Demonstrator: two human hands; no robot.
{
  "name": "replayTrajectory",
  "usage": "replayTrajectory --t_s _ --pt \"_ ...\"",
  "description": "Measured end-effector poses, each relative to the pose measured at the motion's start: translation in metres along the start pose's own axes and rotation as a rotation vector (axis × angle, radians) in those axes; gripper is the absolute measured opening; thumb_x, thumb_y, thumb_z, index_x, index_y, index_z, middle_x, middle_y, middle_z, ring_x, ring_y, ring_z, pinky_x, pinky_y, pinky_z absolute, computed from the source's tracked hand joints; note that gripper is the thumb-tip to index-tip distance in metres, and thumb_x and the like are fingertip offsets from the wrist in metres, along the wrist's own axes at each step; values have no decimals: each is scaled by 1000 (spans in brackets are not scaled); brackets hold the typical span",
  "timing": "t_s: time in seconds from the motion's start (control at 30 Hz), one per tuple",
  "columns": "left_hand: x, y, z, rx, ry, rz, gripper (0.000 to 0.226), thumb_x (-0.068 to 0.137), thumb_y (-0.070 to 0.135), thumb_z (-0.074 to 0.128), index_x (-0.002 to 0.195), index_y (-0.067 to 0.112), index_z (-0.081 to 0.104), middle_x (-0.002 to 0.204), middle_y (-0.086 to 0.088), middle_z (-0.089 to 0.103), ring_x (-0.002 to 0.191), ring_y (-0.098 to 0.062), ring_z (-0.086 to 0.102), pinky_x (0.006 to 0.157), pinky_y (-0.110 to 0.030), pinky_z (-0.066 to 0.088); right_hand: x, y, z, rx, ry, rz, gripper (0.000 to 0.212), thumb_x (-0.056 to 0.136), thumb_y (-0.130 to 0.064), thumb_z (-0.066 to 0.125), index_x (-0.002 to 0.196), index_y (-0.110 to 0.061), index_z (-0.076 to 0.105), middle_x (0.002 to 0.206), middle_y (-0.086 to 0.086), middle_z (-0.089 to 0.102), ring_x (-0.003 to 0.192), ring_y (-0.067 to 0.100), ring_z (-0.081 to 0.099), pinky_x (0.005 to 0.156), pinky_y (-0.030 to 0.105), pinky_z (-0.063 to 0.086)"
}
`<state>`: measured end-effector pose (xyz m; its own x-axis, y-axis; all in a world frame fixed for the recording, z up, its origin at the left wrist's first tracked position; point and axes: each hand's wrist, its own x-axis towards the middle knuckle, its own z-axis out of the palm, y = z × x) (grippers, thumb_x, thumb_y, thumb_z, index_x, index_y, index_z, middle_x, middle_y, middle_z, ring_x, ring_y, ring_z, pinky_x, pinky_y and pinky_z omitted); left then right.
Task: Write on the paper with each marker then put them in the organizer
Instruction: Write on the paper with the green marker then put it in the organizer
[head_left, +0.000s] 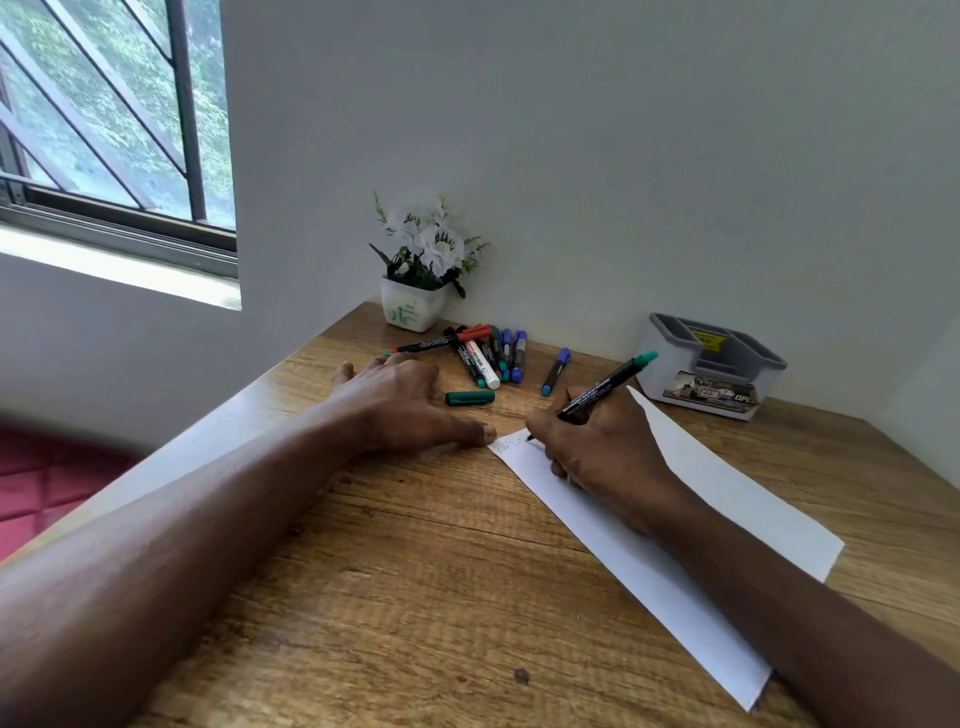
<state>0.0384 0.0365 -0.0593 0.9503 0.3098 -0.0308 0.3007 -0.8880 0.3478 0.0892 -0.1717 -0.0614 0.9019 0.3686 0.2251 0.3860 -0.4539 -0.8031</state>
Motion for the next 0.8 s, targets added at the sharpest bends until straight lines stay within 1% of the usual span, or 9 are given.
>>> replayTrajectory --t_s 0.17,0.23,0.3,0.37,0.43,0.53,0.67,0.73,0.8 --pt "-2 0 0 -7 6 4 102 66 92 55 145 29 46 162 -2 35 149 -26 28 123 -58 11 -3 -1 3 67 47 77 15 89 -23 74 83 -10 72 63 1 71 47 5 62 47 18 46" --pt "-4 1 1 -11 24 20 103 67 92 54 151 33 41 163 -1 33 150 -26 28 123 -59 11 -1 0 2 190 68 141 14 90 -22 72 84 -9 73 65 3 73 52 7 65 49 19 48" --pt "-5 0 4 -44 90 49 98 70 90 55 152 40 39 163 0 34 148 -25 32 121 -61 17 2 2 -3 370 69 195 12 92 -19 71 86 -8 74 68 4 74 60 12 68 55 24 52" --pt "-5 -1 5 -90 211 98 83 75 84 57 147 45 44 159 2 41 143 -24 40 116 -58 31 5 4 -7 516 39 219 9 94 -14 69 93 -8 75 71 5 74 65 15 70 57 24 53" --pt "-5 1 6 -82 332 164 65 82 73 60 141 45 53 151 5 51 137 -22 46 111 -52 40 7 7 -10 633 -7 216 11 95 -9 65 99 -8 76 74 7 75 68 17 70 57 22 54" --pt "-8 6 6 -38 388 206 40 90 57 64 128 43 66 127 12 67 120 -15 56 103 -47 44 7 6 -13 734 -101 187 21 99 -11 56 108 -7 75 84 10 77 74 17 71 60 22 54" --pt "-8 10 8 9 405 205 26 89 53 67 113 44 73 110 21 70 99 -6 61 98 -42 45 8 6 -15 757 -171 160 34 103 -26 48 110 -6 75 90 12 78 74 16 71 60 22 53" --pt "-7 10 8 -33 409 205 17 88 48 71 104 42 75 99 23 70 89 -2 62 92 -39 49 8 7 -17 769 -173 165 33 103 -23 47 110 -6 75 90 12 78 74 17 71 60 23 53" --pt "-7 4 8 -202 390 198 8 88 39 75 95 42 75 89 23 70 82 1 64 81 -33 54 9 7 -16 769 -169 164 27 102 -18 51 111 -6 73 89 13 79 73 18 71 61 24 54"
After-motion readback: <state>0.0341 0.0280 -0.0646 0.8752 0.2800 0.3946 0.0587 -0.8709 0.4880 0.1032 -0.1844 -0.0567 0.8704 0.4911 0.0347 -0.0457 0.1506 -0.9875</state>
